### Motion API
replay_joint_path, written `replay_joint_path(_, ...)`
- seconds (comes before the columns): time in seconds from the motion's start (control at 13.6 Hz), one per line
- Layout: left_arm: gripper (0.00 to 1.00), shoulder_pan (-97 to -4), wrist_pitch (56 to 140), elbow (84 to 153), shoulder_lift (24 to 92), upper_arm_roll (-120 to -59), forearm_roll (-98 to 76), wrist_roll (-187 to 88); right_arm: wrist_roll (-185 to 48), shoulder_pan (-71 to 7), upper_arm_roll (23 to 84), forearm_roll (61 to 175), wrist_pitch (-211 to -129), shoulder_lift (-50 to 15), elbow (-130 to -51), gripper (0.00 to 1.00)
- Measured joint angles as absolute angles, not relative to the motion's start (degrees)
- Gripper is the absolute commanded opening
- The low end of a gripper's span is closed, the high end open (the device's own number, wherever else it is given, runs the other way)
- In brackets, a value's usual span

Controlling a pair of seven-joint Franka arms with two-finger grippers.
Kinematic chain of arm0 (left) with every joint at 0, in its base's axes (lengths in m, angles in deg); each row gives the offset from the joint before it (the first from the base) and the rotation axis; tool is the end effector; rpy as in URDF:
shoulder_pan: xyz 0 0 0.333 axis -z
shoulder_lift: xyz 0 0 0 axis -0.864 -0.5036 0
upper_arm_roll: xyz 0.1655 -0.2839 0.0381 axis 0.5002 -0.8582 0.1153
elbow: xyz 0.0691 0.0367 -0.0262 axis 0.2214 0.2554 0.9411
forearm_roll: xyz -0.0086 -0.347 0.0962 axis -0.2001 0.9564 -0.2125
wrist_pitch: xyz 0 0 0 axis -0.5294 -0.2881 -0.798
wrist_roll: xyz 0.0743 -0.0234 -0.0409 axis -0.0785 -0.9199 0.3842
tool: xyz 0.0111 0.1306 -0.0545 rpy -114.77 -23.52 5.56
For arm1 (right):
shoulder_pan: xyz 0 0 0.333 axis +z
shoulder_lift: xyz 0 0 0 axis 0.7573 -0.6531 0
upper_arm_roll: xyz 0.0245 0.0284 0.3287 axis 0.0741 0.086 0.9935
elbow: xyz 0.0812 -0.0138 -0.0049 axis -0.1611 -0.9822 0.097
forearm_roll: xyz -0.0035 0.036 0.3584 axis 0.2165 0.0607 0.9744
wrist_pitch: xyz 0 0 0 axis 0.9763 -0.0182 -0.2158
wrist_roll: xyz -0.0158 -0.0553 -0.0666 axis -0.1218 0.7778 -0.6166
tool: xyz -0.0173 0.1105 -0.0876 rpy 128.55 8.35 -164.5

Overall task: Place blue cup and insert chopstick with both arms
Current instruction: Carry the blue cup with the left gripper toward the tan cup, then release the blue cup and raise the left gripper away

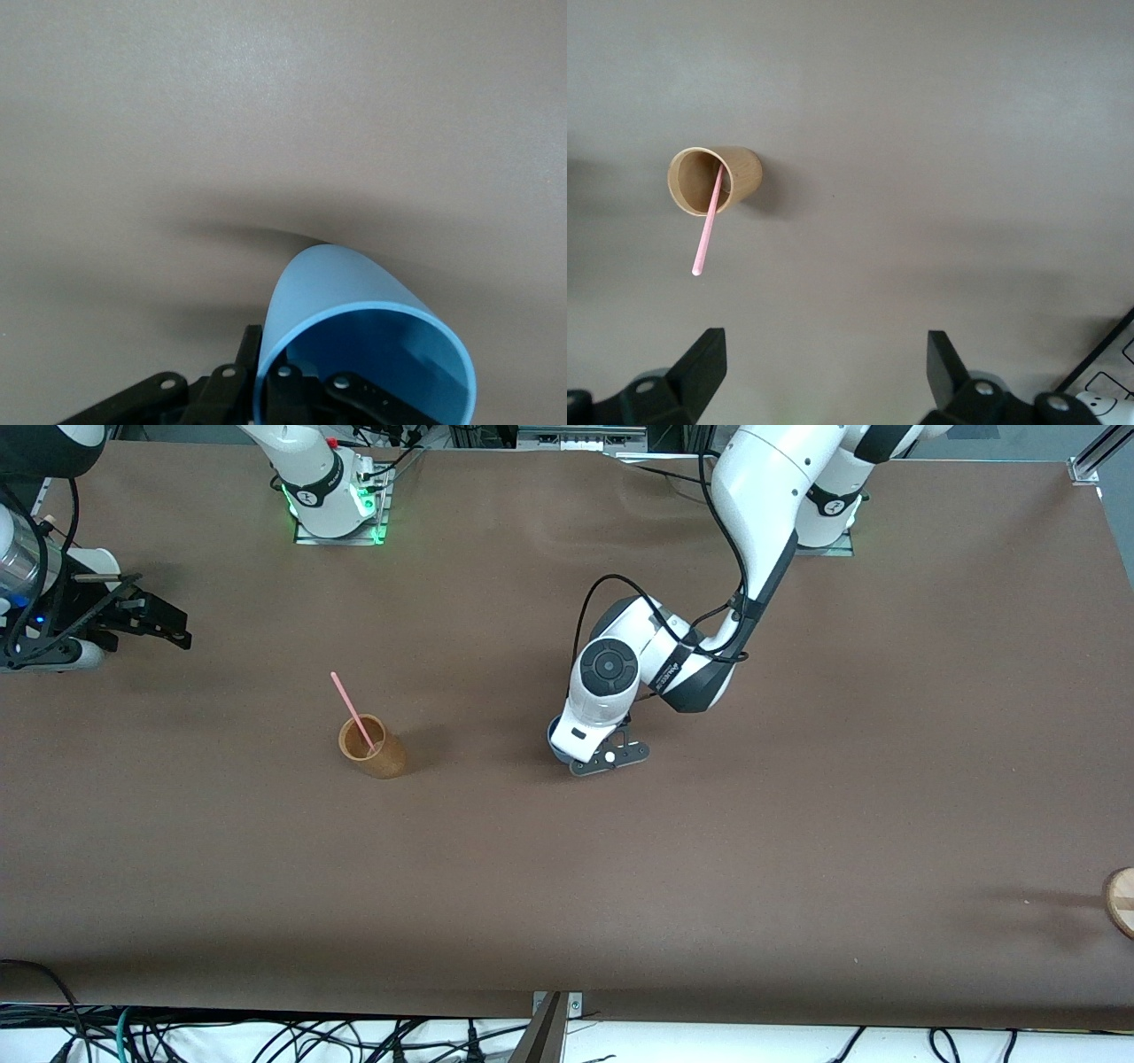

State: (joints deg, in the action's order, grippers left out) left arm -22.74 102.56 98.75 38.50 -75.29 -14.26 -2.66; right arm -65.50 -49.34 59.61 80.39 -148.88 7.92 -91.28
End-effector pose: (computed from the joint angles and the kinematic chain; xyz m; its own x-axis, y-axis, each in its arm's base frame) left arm 0.5360 -0.4624 0.2330 0.9521 0.2744 -0.1347 0.2806 -0.9594 0.0295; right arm 0.5112 0.0062 0.5493 0.9964 0.0498 -0.0685 0.0502 -0.9987 0.0046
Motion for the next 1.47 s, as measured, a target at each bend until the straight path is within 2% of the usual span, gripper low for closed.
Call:
replay_joint_path(0.07, 0.67, -22.7, 102.6, 98.7, 38.5, -75.3, -14.3, -2.7, -65.5, -49.3, 59.6, 80.4, -148.9, 7.9, -91.3, 1.00)
replay_joint_path(0.15, 0.75, -22.7, 102.8, 98.7, 38.4, -75.2, -14.3, -2.7, -65.5, -49.3, 59.6, 80.4, -148.9, 7.9, -91.3, 1.00)
replay_joint_path(0.44, 0.99, -22.7, 103.2, 97.8, 38.5, -74.5, -14.3, -3.5, -65.5, -49.3, 59.6, 80.4, -148.9, 7.9, -91.3, 1.00)
replay_joint_path(0.81, 1.00, -25.2, 100.1, 96.2, 41.9, -74.0, -14.3, -10.1, -65.5, -49.4, 59.6, 80.4, -148.9, 7.9, -91.3, 1.00)
replay_joint_path(1.47, 1.00, -33.5, 86.7, 95.5, 57.5, -73.6, -14.3, -17.3, -65.5, -49.4, 59.6, 80.4, -148.9, 7.9, -91.3, 1.00)
